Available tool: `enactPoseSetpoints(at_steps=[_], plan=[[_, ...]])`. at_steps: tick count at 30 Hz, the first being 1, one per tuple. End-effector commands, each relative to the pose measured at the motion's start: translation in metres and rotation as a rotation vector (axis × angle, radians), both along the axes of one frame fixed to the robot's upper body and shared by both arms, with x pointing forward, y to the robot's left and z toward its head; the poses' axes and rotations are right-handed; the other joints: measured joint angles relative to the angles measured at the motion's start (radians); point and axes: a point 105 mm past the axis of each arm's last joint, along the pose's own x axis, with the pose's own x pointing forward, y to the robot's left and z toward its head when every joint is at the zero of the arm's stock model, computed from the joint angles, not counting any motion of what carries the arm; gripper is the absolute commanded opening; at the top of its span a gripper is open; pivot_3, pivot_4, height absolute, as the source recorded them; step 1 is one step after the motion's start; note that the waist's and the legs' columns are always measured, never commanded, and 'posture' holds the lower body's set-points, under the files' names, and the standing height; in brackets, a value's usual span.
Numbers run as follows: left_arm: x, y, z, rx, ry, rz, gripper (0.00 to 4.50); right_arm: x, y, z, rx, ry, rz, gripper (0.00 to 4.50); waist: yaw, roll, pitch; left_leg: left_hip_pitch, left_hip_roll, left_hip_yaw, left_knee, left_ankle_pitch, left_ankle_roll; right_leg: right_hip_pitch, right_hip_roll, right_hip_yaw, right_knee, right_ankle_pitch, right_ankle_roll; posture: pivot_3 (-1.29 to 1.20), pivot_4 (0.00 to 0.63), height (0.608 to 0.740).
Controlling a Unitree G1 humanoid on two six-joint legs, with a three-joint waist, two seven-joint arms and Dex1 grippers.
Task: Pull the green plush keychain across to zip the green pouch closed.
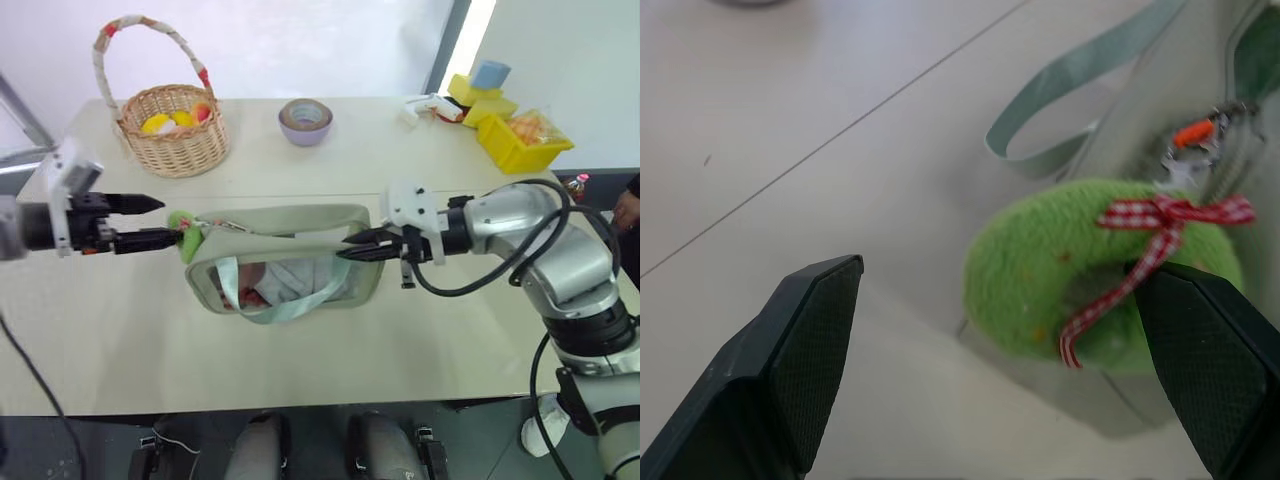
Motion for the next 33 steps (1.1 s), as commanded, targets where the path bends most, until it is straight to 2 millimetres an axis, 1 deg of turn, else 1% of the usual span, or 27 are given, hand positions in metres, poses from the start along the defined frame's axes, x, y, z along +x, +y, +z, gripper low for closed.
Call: enactPoseSetpoints(at_steps=[1, 3, 4, 9, 12, 14, 15, 17, 19, 21, 24, 27, 28, 30, 32, 33], plan=[[0.000, -0.003, 0.015, 0.029, -0.058, -0.022, 4.25, -0.005, 0.006, 0.009, 0.022, -0.040, 0.030, 0.02, -0.004, 0.000, 0.000, 0.000, 0.000, 0.000, 0.000, 0.000, 0.000, 0.000, 0.000, 0.000, 0.000, 0.000, 0.000, 0.00, 0.150, 0.739], [-0.001, -0.002, 0.016, 0.027, -0.062, -0.030, 3.58, -0.003, 0.007, 0.010, 0.030, -0.044, 0.025, 0.00, -0.003, 0.000, 0.000, 0.000, 0.000, 0.000, 0.000, 0.000, 0.000, -0.001, 0.000, 0.000, 0.000, 0.000, 0.000, 0.00, 0.150, 0.739], [0.000, -0.002, 0.018, 0.020, -0.069, -0.031, 3.12, -0.002, 0.008, 0.010, 0.034, -0.045, 0.023, 0.00, -0.002, 0.000, 0.000, 0.000, 0.000, 0.000, 0.000, 0.000, 0.000, -0.001, 0.000, 0.000, 0.000, 0.000, 0.000, 0.00, 0.150, 0.739], [0.002, -0.001, 0.040, 0.000, -0.106, -0.022, 0.53, 0.003, 0.008, 0.008, 0.039, -0.052, 0.006, 0.00, -0.001, 0.000, 0.000, 0.000, 0.000, 0.000, 0.000, 0.000, 0.000, 0.000, 0.000, 0.000, 0.000, 0.000, 0.000, 0.00, 0.150, 0.739], [-0.005, -0.006, 0.059, -0.025, -0.123, -0.071, 0.53, 0.008, 0.007, 0.005, 0.036, -0.056, -0.010, 0.00, -0.001, 0.000, 0.000, 0.000, 0.000, 0.000, 0.000, 0.000, 0.000, 0.000, 0.000, 0.000, 0.000, 0.000, 0.000, 0.00, 0.150, 0.739], [-0.008, -0.015, 0.074, -0.053, -0.143, -0.112, 0.53, 0.013, 0.008, 0.003, 0.037, -0.065, -0.024, 0.00, -0.001, 0.000, 0.000, 0.000, 0.000, 0.000, 0.000, 0.000, 0.000, 0.000, 0.000, 0.000, 0.000, 0.000, 0.000, 0.00, 0.150, 0.739], [-0.008, -0.020, 0.078, -0.062, -0.148, -0.127, 0.53, 0.015, 0.008, 0.003, 0.038, -0.068, -0.029, 0.00, -0.001, 0.000, 0.000, 0.000, 0.000, 0.000, 0.000, 0.000, 0.000, 0.000, 0.000, 0.000, 0.000, 0.000, 0.000, 0.00, 0.150, 0.739], [-0.008, -0.036, 0.081, -0.077, -0.152, -0.182, 0.53, 0.018, 0.009, 0.003, 0.043, -0.077, -0.035, 0.00, -0.002, 0.000, 0.000, 0.000, 0.000, 0.000, 0.000, 0.000, 0.000, 0.000, 0.001, 0.000, 0.000, 0.000, 0.000, 0.00, 0.150, 0.739], [-0.007, -0.056, 0.077, -0.080, -0.147, -0.244, 0.53, 0.019, 0.011, 0.004, 0.048, -0.084, -0.035, 0.00, -0.002, 0.000, 0.000, 0.000, 0.000, 0.000, 0.000, 0.000, 0.000, 0.000, 0.001, 0.000, 0.000, 0.000, 0.000, 0.00, 0.150, 0.739], [-0.002, -0.070, 0.064, -0.054, -0.136, -0.281, 0.53, 0.020, 0.012, 0.005, 0.052, -0.086, -0.034, 0.00, -0.002, 0.000, 0.000, 0.001, 0.000, 0.000, 0.000, 0.001, -0.002, 0.001, 0.000, 0.000, 0.000, 0.000, 0.000, 0.00, 0.150, 0.739], [-0.001, -0.081, 0.047, -0.006, -0.114, -0.328, 0.53, 0.022, 0.013, 0.005, 0.059, -0.087, -0.038, 0.00, -0.006, 0.000, 0.000, 0.001, 0.000, 0.000, 0.000, 0.003, -0.005, 0.001, 0.001, 0.000, 0.000, 0.000, 0.000, 0.00, 0.150, 0.739], [0.004, -0.082, 0.039, 0.056, -0.143, -0.333, 0.53, 0.022, 0.013, 0.006, 0.059, -0.091, -0.048, 0.00, -0.007, 0.000, 0.000, 0.001, 0.000, 0.000, 0.000, 0.003, -0.005, 0.000, 0.002, 0.000, 0.000, 0.000, 0.000, 0.00, 0.150, 0.739], [0.007, -0.080, 0.040, 0.060, -0.159, -0.321, 0.76, 0.022, 0.013, 0.006, 0.059, -0.091, -0.051, 0.00, -0.006, 0.000, 0.000, 0.001, 0.000, 0.000, 0.000, 0.003, -0.005, 0.000, 0.002, 0.000, 0.000, 0.000, 0.000, 0.00, 0.150, 0.739], [0.013, -0.077, 0.048, 0.038, -0.184, -0.296, 1.41, 0.022, 0.012, 0.006, 0.063, -0.091, -0.057, 0.00, -0.003, 0.000, 0.000, 0.001, 0.000, 0.000, 0.000, 0.003, -0.005, 0.000, 0.001, 0.000, 0.000, 0.000, 0.000, 0.00, 0.150, 0.739], [0.014, -0.075, 0.057, 0.037, -0.210, -0.282, 2.35, 0.022, 0.013, 0.006, 0.065, -0.087, -0.059, 0.00, -0.002, 0.000, 0.000, 0.001, -0.001, 0.000, 0.000, 0.002, -0.004, 0.000, 0.001, 0.000, 0.000, 0.000, 0.000, 0.00, 0.150, 0.739], [0.013, -0.074, 0.060, 0.039, -0.216, -0.279, 2.91, 0.021, 0.013, 0.005, 0.065, -0.086, -0.059, 0.00, -0.002, 0.000, 0.000, 0.001, -0.001, 0.000, 0.000, 0.002, -0.004, 0.000, 0.001, 0.000, 0.000, 0.000, 0.000, 0.00, 0.150, 0.739]])
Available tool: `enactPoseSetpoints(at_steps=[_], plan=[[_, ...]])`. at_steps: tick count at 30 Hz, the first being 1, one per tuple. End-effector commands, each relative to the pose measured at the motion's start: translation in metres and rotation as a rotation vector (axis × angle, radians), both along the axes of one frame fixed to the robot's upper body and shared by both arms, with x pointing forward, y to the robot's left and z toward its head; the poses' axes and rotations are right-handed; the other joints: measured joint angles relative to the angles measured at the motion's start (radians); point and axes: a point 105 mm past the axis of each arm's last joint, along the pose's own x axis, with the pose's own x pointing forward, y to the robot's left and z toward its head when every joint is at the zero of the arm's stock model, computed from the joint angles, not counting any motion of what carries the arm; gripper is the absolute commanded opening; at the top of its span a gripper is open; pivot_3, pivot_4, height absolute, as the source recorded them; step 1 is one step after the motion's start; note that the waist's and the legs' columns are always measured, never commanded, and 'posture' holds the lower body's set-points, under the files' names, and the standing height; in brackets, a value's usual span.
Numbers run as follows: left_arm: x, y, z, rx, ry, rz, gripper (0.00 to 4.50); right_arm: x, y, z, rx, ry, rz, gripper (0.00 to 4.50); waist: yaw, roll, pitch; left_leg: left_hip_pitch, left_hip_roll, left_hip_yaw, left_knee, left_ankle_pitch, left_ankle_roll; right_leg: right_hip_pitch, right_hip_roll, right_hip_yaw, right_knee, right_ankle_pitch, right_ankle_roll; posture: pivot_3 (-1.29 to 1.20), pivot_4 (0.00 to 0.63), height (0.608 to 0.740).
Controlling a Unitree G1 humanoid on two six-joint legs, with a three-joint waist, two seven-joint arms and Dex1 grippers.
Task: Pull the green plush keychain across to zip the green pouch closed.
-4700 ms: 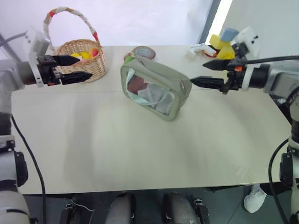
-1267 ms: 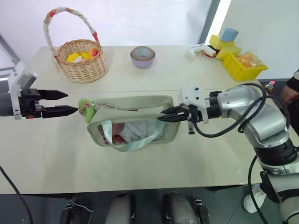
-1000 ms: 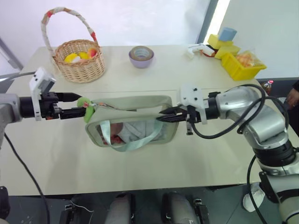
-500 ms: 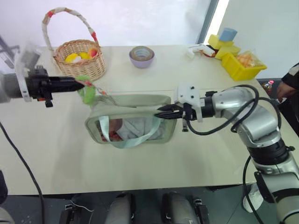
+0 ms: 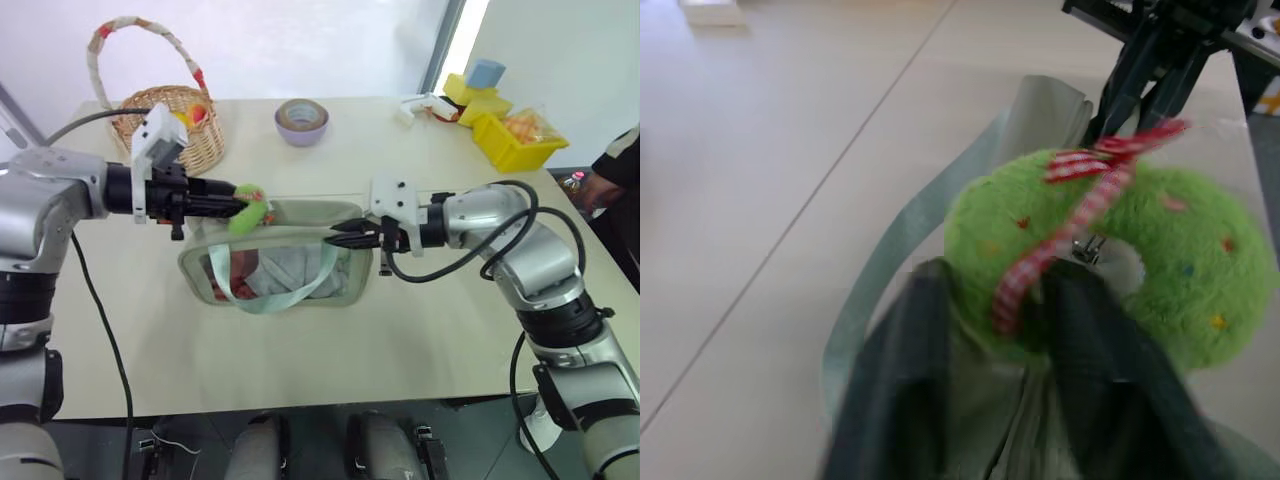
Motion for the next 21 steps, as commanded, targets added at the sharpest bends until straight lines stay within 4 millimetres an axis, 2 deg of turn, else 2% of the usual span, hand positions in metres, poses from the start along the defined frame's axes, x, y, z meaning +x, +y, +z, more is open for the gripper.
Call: enactPoseSetpoints(at_steps=[1, 3, 4, 8, 12, 17, 21], plan=[[-0.004, 0.004, 0.027, 0.003, -0.099, 0.009, 3.38, -0.001, 0.003, 0.007, 0.019, -0.034, 0.000, 0.00, 0.000, 0.000, 0.000, 0.000, 0.000, 0.000, 0.000, 0.000, 0.000, 0.000, 0.000, 0.000, 0.000, 0.000, 0.000, 0.00, 0.150, 0.739], [-0.005, 0.009, 0.033, 0.022, -0.120, 0.031, 4.39, -0.001, 0.003, 0.006, 0.023, -0.030, 0.001, 0.00, -0.003, 0.000, 0.000, 0.000, 0.000, 0.000, 0.000, 0.000, 0.000, 0.000, 0.000, 0.000, 0.000, 0.000, 0.000, 0.00, 0.150, 0.739], [-0.006, 0.014, 0.037, 0.031, -0.129, 0.047, 4.48, 0.000, 0.004, 0.006, 0.025, -0.028, 0.002, 0.00, -0.004, 0.000, 0.000, 0.000, 0.000, 0.000, 0.000, 0.000, 0.000, 0.000, 0.000, 0.000, 0.000, 0.000, 0.000, 0.00, 0.150, 0.739], [-0.021, 0.040, 0.052, 0.085, -0.128, 0.120, 4.48, 0.001, 0.005, 0.004, 0.030, -0.020, 0.016, 0.00, -0.008, 0.000, 0.000, 0.000, 0.000, 0.000, 0.000, 0.000, 0.000, 0.000, 0.001, 0.000, 0.000, 0.000, 0.000, 0.00, 0.150, 0.739], [-0.044, 0.058, 0.032, 0.151, -0.027, 0.143, 4.48, 0.005, 0.005, 0.003, 0.029, -0.024, 0.021, 0.00, -0.005, 0.000, 0.000, 0.000, 0.001, 0.000, -0.001, 0.000, 0.000, -0.001, 0.000, 0.000, 0.000, 0.000, 0.000, 0.00, 0.150, 0.739], [-0.068, 0.042, 0.003, 0.140, 0.061, 0.094, 4.48, 0.005, 0.006, 0.001, 0.030, -0.017, 0.040, 0.00, 0.001, 0.000, 0.000, 0.001, 0.003, 0.000, 0.000, -0.002, 0.003, 0.001, 0.000, 0.000, 0.000, 0.000, 0.000, 0.00, 0.150, 0.739], [-0.059, 0.039, -0.018, 0.172, 0.024, 0.136, 4.48, 0.004, 0.006, 0.000, 0.026, -0.015, 0.047, 0.00, 0.000, 0.000, 0.000, 0.001, 0.002, -0.001, 0.000, -0.002, 0.003, 0.001, -0.001, 0.000, 0.000, 0.000, 0.000, 0.00, 0.150, 0.739]])
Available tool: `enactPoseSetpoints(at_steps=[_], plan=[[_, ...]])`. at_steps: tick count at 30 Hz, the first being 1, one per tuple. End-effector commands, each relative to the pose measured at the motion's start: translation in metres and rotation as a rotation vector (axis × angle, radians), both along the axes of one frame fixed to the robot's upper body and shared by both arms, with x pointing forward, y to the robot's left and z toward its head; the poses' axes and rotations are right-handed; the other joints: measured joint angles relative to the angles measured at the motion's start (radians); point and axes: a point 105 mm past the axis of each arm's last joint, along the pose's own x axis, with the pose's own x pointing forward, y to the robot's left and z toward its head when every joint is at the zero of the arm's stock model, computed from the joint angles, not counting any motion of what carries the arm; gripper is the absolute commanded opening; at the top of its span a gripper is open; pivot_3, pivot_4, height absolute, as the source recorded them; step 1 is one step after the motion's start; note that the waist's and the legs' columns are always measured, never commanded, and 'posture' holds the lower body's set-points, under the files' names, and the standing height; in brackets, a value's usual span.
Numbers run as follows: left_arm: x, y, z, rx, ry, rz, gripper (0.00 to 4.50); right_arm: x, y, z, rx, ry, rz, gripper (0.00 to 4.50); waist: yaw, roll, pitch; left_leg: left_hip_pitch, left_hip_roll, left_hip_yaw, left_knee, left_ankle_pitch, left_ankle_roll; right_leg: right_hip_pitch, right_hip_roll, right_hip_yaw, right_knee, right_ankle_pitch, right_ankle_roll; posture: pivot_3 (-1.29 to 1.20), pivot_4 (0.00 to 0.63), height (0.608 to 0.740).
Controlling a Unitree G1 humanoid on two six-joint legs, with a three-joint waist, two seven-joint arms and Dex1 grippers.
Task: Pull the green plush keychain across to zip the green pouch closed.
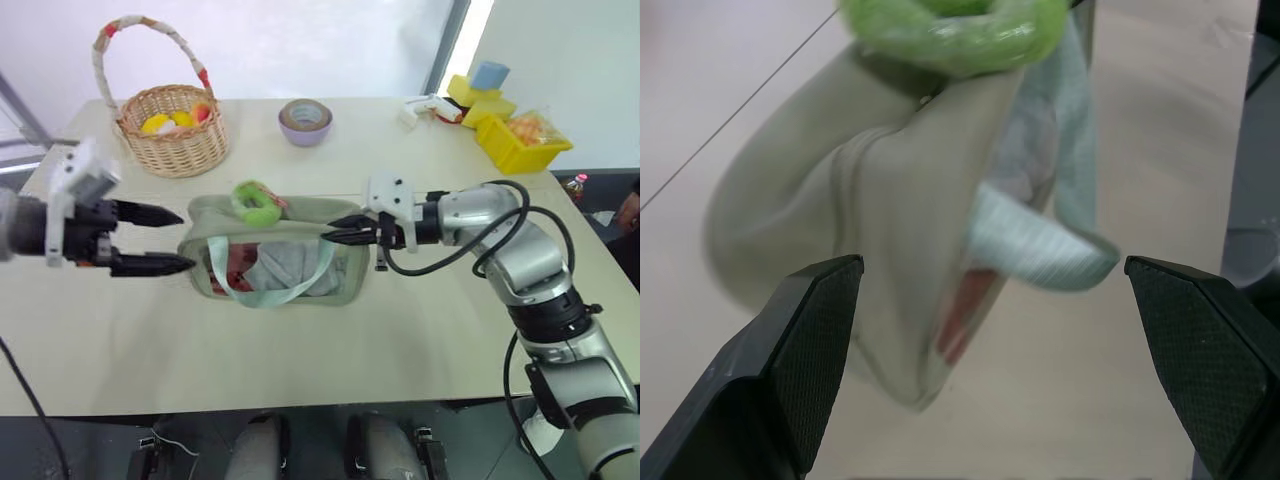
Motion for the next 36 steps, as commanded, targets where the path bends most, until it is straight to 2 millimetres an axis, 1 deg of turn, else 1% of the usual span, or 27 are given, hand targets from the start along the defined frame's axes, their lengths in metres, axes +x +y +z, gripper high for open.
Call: enactPoseSetpoints(at_steps=[1, 3, 4, 5, 12, 14, 16, 18, 19, 20, 22, 23, 24, 25, 27, 28, 29, 30, 32, 33, 34, 36], plan=[[0.007, 0.002, -0.001, 0.042, -0.095, 0.044, 4.48, -0.002, 0.002, 0.003, 0.001, -0.018, 0.019, 0.00, 0.000, 0.000, 0.000, 0.000, 0.000, 0.000, 0.000, 0.000, 0.000, 0.000, 0.000, 0.000, 0.000, 0.000, 0.000, 0.00, 0.150, 0.739], [0.012, 0.003, -0.010, 0.059, -0.100, 0.055, 4.48, -0.001, 0.002, 0.004, 0.001, -0.019, 0.019, 0.00, -0.001, 0.000, 0.000, 0.000, 0.000, 0.000, 0.000, 0.000, 0.000, 0.000, 0.001, 0.000, 0.000, 0.000, 0.000, 0.00, 0.150, 0.739], [0.013, 0.004, -0.013, 0.051, -0.094, 0.051, 3.95, -0.001, 0.002, 0.004, 0.002, -0.019, 0.018, 0.00, 0.000, 0.000, 0.000, 0.000, 0.000, 0.000, 0.000, 0.000, 0.000, 0.000, 0.001, 0.000, 0.000, 0.000, 0.000, 0.00, 0.150, 0.739], [0.013, 0.003, -0.014, 0.041, -0.086, 0.038, 3.61, 0.000, 0.002, 0.004, 0.002, -0.022, 0.015, 0.00, 0.000, 0.000, 0.000, 0.000, 0.000, 0.000, 0.000, 0.000, 0.000, 0.000, 0.000, 0.000, 0.000, 0.000, 0.000, 0.00, 0.150, 0.739], [0.016, 0.000, -0.017, 0.023, -0.080, 0.017, 0.10, -0.002, 0.003, 0.006, 0.007, -0.025, 0.013, 0.00, 0.000, 0.000, 0.000, 0.000, -0.001, 0.000, 0.000, 0.000, 0.000, 0.000, 0.000, 0.000, 0.000, 0.000, 0.000, 0.00, 0.150, 0.739], [0.022, 0.001, -0.018, 0.033, -0.093, 0.039, 0.04, -0.003, 0.002, 0.007, 0.006, -0.020, 0.015, 0.00, 0.000, 0.000, 0.000, 0.000, -0.001, 0.000, 0.000, 0.000, 0.000, 0.000, 0.000, 0.000, 0.000, 0.000, 0.000, 0.00, 0.150, 0.739], [0.021, 0.000, -0.018, 0.033, -0.088, 0.024, 0.04, -0.004, 0.002, 0.008, 0.005, -0.017, 0.014, 0.00, 0.001, 0.000, 0.000, 0.000, -0.001, 0.000, 0.000, 0.000, 0.000, 0.000, 0.000, 0.000, 0.000, 0.000, 0.000, 0.00, 0.150, 0.739], [0.019, 0.000, -0.018, 0.042, -0.080, 0.008, 0.00, -0.007, -0.001, 0.009, 0.002, -0.002, 0.016, 0.79, 0.000, 0.000, 0.000, 0.000, -0.001, 0.000, 0.000, 0.000, 0.000, 0.000, 0.000, 0.000, 0.000, 0.000, 0.000, 0.00, 0.150, 0.739], [0.019, 0.000, -0.019, 0.045, -0.078, 0.006, 0.00, -0.008, -0.002, 0.010, 0.000, 0.012, 0.018, 1.07, 0.001, 0.000, 0.000, 0.000, -0.001, 0.000, 0.000, 0.000, 0.000, 0.000, 0.000, 0.000, 0.000, 0.000, 0.000, 0.00, 0.150, 0.739], [0.018, 0.000, -0.019, 0.047, -0.078, 0.005, 0.00, -0.010, -0.006, 0.014, -0.007, 0.015, 0.020, 1.51, 0.002, 0.000, 0.000, 0.000, -0.001, 0.000, 0.000, 0.000, 0.000, 0.000, 0.000, 0.000, 0.000, 0.000, 0.000, 0.00, 0.150, 0.739], [0.018, 0.000, -0.020, 0.048, -0.078, 0.004, 0.00, -0.009, -0.013, 0.028, -0.022, -0.006, 0.009, 2.52, 0.004, 0.000, 0.000, 0.000, -0.001, 0.000, 0.000, 0.000, 0.000, 0.000, 0.000, 0.000, 0.000, 0.000, 0.000, 0.00, 0.150, 0.739], [0.018, -0.001, -0.020, 0.047, -0.076, 0.001, 0.00, -0.011, -0.014, 0.040, -0.014, -0.015, 0.015, 3.02, 0.003, 0.000, 0.000, 0.000, -0.001, 0.000, 0.000, 0.000, 0.000, 0.000, -0.001, 0.000, 0.000, 0.000, 0.000, 0.00, 0.150, 0.739], [0.017, -0.001, -0.020, 0.046, -0.076, -0.001, 0.00, -0.013, -0.013, 0.051, -0.001, -0.022, 0.023, 3.02, 0.003, 0.001, 0.000, 0.000, -0.002, 0.000, 0.000, 0.000, 0.001, 0.000, -0.001, 0.000, 0.000, 0.000, 0.000, 0.00, 0.150, 0.739], [0.017, -0.001, -0.020, 0.046, -0.076, -0.002, 0.00, -0.015, -0.012, 0.057, 0.008, -0.024, 0.030, 3.02, 0.002, 0.001, 0.000, 0.000, -0.002, 0.000, 0.000, 0.000, 0.001, 0.000, -0.001, 0.000, 0.000, 0.000, 0.000, 0.00, 0.150, 0.739], [0.016, -0.001, -0.020, 0.052, -0.075, -0.001, 0.00, -0.022, 0.002, 0.076, 0.078, -0.027, 0.067, 3.02, 0.001, 0.001, 0.000, 0.000, -0.001, 0.000, 0.000, 0.000, 0.001, 0.000, 0.000, 0.000, 0.000, 0.000, 0.000, 0.00, 0.150, 0.739], [0.016, -0.001, -0.020, 0.054, -0.074, -0.001, 0.00, -0.024, 0.007, 0.081, 0.101, -0.026, 0.080, 3.02, 0.001, 0.001, 0.000, 0.000, -0.001, 0.000, -0.001, 0.000, 0.001, 0.000, 0.000, 0.000, 0.000, 0.000, 0.000, 0.00, 0.150, 0.739], [0.016, -0.001, -0.020, 0.054, -0.073, 0.000, 0.00, -0.028, 0.019, 0.085, 0.134, -0.027, 0.103, 3.02, 0.000, 0.001, 0.000, 0.000, -0.001, 0.000, -0.001, 0.000, 0.001, 0.000, 0.000, 0.000, 0.000, 0.000, 0.000, 0.00, 0.150, 0.739], [0.016, -0.001, -0.020, 0.054, -0.073, 0.000, 0.00, -0.030, 0.026, 0.086, 0.153, -0.027, 0.116, 3.02, 0.000, 0.001, 0.000, 0.000, -0.001, 0.000, -0.001, 0.000, 0.001, 0.000, 0.000, 0.000, 0.000, 0.000, 0.000, 0.00, 0.150, 0.739], [0.017, -0.003, -0.019, 0.056, -0.075, -0.003, 0.00, -0.032, 0.050, 0.076, 0.176, -0.010, 0.156, 3.02, -0.001, 0.001, 0.000, 0.000, -0.001, 0.000, -0.001, 0.000, 0.001, 0.000, 0.000, 0.000, 0.000, 0.000, 0.000, 0.00, 0.150, 0.739], [0.017, -0.004, -0.019, 0.056, -0.076, -0.004, 0.00, -0.031, 0.057, 0.069, 0.172, -0.004, 0.165, 3.02, -0.001, 0.001, 0.000, 0.000, -0.001, 0.000, -0.001, 0.000, 0.001, 0.000, 0.000, 0.000, 0.000, 0.000, 0.000, 0.00, 0.150, 0.739], [0.017, -0.004, -0.019, 0.055, -0.077, -0.004, 0.00, -0.029, 0.061, 0.064, 0.169, 0.003, 0.166, 3.02, 0.001, 0.001, 0.000, 0.000, -0.001, 0.000, -0.001, 0.000, 0.001, 0.000, 0.000, 0.000, 0.000, 0.000, 0.000, 0.00, 0.150, 0.739], [0.017, -0.005, -0.018, 0.056, -0.078, -0.003, 0.00, -0.027, 0.064, 0.057, 0.155, 0.015, 0.168, 3.02, 0.006, 0.001, 0.000, -0.001, -0.002, -0.001, -0.001, 0.000, 0.000, 0.000, 0.000, 0.000, 0.001, 0.000, 0.000, 0.00, 0.150, 0.739]])
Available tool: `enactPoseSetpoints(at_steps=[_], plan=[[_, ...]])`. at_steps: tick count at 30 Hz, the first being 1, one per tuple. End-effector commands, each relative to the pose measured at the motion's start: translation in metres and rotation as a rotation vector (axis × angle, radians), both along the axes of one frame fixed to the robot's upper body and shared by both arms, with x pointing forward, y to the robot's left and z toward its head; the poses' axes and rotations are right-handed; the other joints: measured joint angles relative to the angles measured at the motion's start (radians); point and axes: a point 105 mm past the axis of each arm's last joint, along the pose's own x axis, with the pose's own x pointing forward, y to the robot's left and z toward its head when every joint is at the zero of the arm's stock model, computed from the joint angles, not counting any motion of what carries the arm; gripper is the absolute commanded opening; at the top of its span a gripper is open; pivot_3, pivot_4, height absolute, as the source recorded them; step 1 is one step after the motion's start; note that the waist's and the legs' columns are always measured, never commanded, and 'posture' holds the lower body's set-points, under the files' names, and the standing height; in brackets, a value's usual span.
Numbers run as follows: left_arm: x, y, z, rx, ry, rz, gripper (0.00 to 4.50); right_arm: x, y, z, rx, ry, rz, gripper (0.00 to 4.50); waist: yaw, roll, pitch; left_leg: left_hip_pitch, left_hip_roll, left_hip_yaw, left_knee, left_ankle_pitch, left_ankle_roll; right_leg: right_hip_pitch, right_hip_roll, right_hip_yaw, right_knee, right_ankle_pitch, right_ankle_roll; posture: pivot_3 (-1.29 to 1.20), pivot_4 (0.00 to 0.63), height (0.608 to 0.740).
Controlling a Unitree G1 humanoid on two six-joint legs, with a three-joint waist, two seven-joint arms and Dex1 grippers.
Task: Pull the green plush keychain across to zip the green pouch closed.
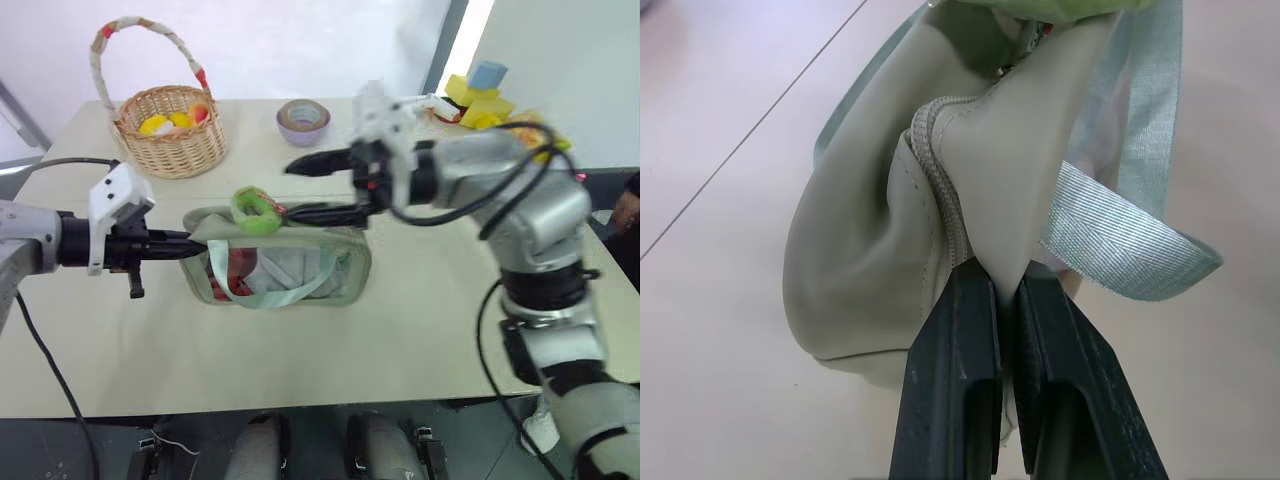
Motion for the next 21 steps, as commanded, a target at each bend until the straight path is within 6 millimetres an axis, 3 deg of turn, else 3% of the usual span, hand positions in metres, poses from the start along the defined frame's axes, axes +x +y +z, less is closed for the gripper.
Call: enactPoseSetpoints(at_steps=[1, 9, 12, 15, 17, 21], plan=[[-0.002, -0.004, 0.002, 0.015, -0.003, -0.016, 0.00, 0.005, -0.001, -0.001, -0.002, -0.033, -0.018, 3.02, 0.002, 0.000, 0.000, 0.000, -0.001, 0.000, 0.000, 0.000, 0.000, 0.000, -0.001, 0.000, 0.000, 0.000, 0.000, 0.00, 0.150, 0.739], [-0.003, -0.006, 0.004, 0.009, -0.005, -0.011, 0.00, 0.009, 0.002, -0.008, -0.031, -0.047, -0.016, 3.02, -0.003, 0.000, 0.000, 0.000, -0.001, 0.000, 0.000, 0.000, 0.000, 0.000, 0.000, 0.000, 0.000, 0.000, 0.000, 0.00, 0.150, 0.739], [-0.001, -0.006, 0.003, 0.010, -0.011, -0.006, 0.00, 0.011, 0.003, -0.008, -0.029, -0.051, -0.016, 2.23, -0.002, 0.000, 0.000, 0.000, -0.001, 0.000, 0.000, 0.000, 0.000, 0.000, 0.000, 0.000, 0.000, 0.000, 0.000, 0.00, 0.150, 0.739], [0.001, -0.006, 0.003, 0.010, -0.014, -0.006, 0.00, 0.011, 0.004, -0.010, -0.035, -0.054, -0.011, 0.76, -0.002, 0.000, 0.000, 0.000, -0.001, 0.000, 0.000, 0.000, 0.000, 0.000, 0.000, 0.000, 0.000, 0.000, 0.000, 0.00, 0.150, 0.739], [0.001, -0.007, 0.003, 0.009, -0.015, -0.010, 0.00, 0.011, 0.004, -0.013, -0.050, -0.060, -0.005, 0.04, -0.002, 0.000, 0.000, 0.000, -0.001, 0.000, 0.000, 0.000, 0.000, 0.000, 0.000, 0.000, 0.000, 0.000, 0.000, 0.00, 0.150, 0.739], [0.002, -0.008, 0.001, 0.007, -0.014, -0.010, 0.00, 0.010, 0.002, -0.017, -0.069, -0.064, 0.000, 0.04, -0.002, 0.000, 0.000, 0.000, -0.001, 0.000, 0.000, 0.000, 0.000, 0.000, 0.000, 0.000, 0.000, 0.000, 0.000, 0.00, 0.150, 0.739]])
